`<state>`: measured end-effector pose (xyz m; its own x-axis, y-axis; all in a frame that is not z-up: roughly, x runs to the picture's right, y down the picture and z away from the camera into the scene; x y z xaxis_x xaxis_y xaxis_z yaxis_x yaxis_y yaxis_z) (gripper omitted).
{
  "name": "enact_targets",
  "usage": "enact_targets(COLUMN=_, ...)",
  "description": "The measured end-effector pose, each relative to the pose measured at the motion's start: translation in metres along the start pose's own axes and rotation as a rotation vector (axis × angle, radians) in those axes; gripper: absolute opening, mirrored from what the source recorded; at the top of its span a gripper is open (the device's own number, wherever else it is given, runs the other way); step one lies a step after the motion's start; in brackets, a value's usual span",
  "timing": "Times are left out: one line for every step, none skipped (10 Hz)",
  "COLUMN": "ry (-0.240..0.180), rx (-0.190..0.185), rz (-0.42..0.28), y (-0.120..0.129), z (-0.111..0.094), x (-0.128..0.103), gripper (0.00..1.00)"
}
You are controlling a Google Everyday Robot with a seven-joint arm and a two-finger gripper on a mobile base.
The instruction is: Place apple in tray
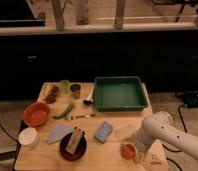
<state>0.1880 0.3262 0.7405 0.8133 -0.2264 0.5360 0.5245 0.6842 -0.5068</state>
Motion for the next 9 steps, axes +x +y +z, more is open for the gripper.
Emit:
enact_targets(ry=-0.001, rx=-0.001, rz=0.001, y=0.0002, z=0.0001, x=0.0005, gripper=0.45)
enact_targets(ry=0.0, rx=-0.002, rz=0.001, y=-0.0001, z=0.0001, x=0.0009, gripper=0.35)
enact_targets(ry=0.0, rx=-0.003, rz=0.002, y=-0.0002, z=0.0, x=0.0012, gripper=0.27)
enact_targets(ry=0.0, rx=-0.004, rz=0.002, y=-0.0002, z=0.0, x=0.0016, gripper=0.15)
enact_targets(ry=-0.002, rx=-0.004, rz=0.003, y=-0.0001, z=0.0003, x=0.0018, gripper=0.06)
enact_targets(ry=-0.002, rx=-0.004, rz=0.003, y=-0.0001, z=0.0002, x=0.0022, gripper=0.01)
enact_targets(ry=-0.002, rx=-0.004, rz=0.005, y=0.0003, z=0.0004, x=0.0025, gripper=0.0)
enact_targets(ry=-0.003, rx=-0.004, rz=0.006, y=0.0005, z=0.0006, x=0.0027, gripper=0.0)
enact_targets(ry=-0.003, rx=-0.004, rz=0.007, y=0.0006, z=0.0007, x=0.0029, gripper=0.0)
